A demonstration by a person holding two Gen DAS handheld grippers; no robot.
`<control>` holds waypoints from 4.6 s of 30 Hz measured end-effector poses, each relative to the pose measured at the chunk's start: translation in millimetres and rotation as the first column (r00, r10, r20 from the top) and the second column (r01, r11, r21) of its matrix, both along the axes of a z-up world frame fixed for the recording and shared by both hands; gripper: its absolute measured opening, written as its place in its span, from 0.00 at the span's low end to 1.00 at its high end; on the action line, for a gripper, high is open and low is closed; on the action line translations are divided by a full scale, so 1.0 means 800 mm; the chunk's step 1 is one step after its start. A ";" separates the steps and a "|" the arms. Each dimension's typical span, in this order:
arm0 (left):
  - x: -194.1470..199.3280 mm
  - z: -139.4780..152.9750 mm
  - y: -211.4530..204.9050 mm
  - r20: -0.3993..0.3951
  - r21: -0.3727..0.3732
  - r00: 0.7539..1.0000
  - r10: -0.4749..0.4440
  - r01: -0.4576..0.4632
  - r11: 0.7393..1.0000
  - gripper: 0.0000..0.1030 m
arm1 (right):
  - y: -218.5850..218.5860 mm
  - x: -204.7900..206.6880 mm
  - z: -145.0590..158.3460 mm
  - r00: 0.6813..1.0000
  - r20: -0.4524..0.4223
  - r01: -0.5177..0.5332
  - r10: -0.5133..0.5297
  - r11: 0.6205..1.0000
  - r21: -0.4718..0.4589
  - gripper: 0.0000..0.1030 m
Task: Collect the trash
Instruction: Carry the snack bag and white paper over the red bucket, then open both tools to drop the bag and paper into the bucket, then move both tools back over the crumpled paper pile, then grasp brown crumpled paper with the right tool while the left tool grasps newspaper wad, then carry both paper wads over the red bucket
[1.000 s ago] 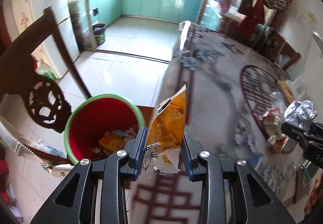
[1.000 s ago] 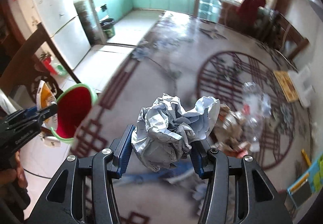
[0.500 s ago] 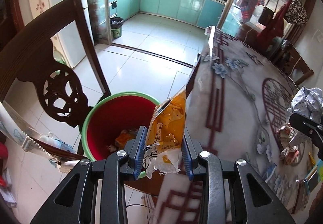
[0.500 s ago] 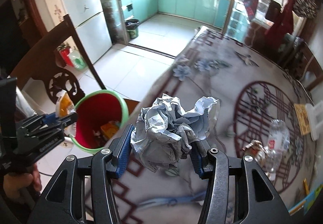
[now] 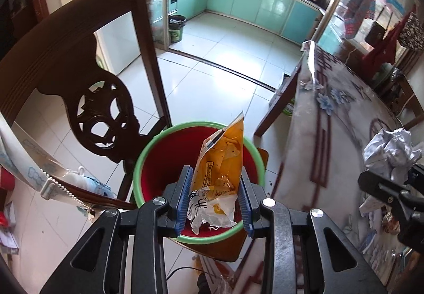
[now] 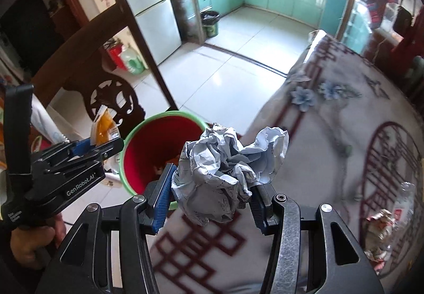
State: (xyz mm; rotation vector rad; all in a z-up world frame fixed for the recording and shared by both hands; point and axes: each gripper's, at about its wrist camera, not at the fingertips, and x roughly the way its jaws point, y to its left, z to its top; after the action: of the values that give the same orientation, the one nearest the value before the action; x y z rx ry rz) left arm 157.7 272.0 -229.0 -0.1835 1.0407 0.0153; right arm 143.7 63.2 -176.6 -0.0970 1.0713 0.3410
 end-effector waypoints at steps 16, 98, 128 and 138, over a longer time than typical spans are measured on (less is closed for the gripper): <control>0.027 -0.014 0.036 -0.022 -0.009 0.998 0.059 -0.059 0.998 0.32 | 0.048 0.031 -0.016 0.993 -0.038 -0.108 0.108 0.994 0.007 0.49; -0.007 -0.037 -0.613 -0.129 -0.091 0.828 -0.546 0.538 0.838 0.35 | -0.487 -0.166 -0.032 0.889 -0.147 0.452 -0.434 0.882 0.130 0.28; -0.037 0.072 -0.428 0.079 -0.037 0.916 -0.393 0.396 0.917 0.35 | -0.357 -0.118 0.041 0.930 0.065 0.360 -0.361 0.932 0.033 0.28; -0.035 0.083 -0.381 0.103 -0.046 0.928 -0.359 0.365 0.930 0.36 | -0.317 -0.111 0.053 0.937 0.093 0.337 -0.337 0.941 0.017 0.28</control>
State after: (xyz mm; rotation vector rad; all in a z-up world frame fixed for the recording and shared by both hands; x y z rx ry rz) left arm 129.4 -33.2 -162.6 -0.0470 0.9700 -0.3600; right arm 54.7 -190.7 -134.5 0.0715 0.9729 0.0259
